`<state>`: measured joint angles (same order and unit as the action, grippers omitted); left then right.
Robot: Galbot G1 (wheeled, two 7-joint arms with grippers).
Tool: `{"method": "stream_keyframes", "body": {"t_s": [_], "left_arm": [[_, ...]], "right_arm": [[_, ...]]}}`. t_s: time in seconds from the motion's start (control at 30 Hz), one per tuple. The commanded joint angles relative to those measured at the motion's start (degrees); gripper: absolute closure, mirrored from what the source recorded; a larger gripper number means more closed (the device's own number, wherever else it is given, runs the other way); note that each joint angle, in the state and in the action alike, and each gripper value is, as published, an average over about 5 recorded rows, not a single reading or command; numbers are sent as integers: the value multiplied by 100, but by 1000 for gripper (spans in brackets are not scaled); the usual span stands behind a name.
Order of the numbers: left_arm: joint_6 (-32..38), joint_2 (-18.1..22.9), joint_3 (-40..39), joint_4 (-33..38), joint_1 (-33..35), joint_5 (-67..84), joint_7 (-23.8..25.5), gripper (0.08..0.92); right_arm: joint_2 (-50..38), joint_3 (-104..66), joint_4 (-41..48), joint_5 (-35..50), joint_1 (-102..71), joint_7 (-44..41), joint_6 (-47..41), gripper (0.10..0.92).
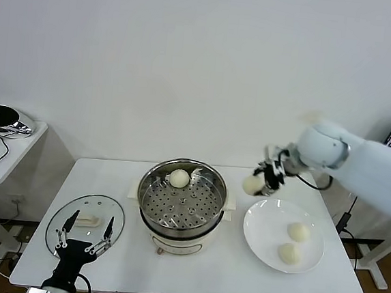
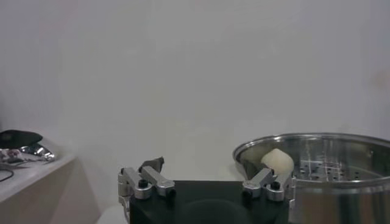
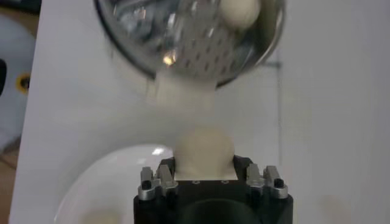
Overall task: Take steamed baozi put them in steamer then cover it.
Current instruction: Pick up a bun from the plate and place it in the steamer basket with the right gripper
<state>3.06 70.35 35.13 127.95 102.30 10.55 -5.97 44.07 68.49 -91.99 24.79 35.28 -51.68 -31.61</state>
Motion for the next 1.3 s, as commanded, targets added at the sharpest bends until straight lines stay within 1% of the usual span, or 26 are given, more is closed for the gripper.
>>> {"method": "stream_keyframes", "body": {"t_s": [0.03,0.23,0.43,1.0,1.3], "left_arm": [[-7,3,1,19,-34,0,-3,177],[13,-2,73,-54,-73,29,-14,177],[47,9,108,-11,-11,53,-15,177],[103,13,92,61,1,88,-6,177],[115,8,85,12,-37,103,-1,177]], "right_arm": [[1438,358,295,1279,733,507,-448,424],[2739,243,1148,1563,197,892,-734,423],[3471,273,1933,1445,-375,995,-819,423],[4124,406,2873,1159,-1069,1022,-988,423],[4201,433,3026,932,-1176,943,-993,418]]}}
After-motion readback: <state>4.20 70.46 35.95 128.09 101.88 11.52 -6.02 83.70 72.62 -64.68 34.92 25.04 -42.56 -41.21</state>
